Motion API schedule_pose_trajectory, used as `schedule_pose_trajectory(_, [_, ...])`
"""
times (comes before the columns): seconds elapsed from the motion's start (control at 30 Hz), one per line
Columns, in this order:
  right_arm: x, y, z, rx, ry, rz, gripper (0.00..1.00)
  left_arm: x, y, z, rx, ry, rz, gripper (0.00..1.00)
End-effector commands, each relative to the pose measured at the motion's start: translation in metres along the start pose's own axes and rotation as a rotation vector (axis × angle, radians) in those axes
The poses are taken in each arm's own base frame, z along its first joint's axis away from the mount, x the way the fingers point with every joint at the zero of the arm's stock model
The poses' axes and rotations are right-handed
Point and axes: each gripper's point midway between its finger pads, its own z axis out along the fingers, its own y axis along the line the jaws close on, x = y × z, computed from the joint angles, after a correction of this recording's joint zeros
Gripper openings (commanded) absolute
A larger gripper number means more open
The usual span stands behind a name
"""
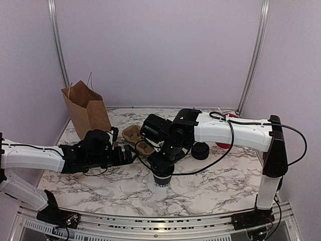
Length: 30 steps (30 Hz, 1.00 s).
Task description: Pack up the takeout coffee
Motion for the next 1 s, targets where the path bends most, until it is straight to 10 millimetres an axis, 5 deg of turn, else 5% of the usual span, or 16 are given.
schedule_pose_trajectory(0.0, [-0.017,0.003,-0.015,0.006,-0.049,-0.014,0.74,0.004,0.000,0.002,0.006,0.006,-0.001,0.99])
schedule_pose_trajectory(0.97, [0.000,-0.003,0.001,0.047,0.025,-0.029,0.75,0.007,0.004,0.001,-0.002,0.005,-0.008,0.99])
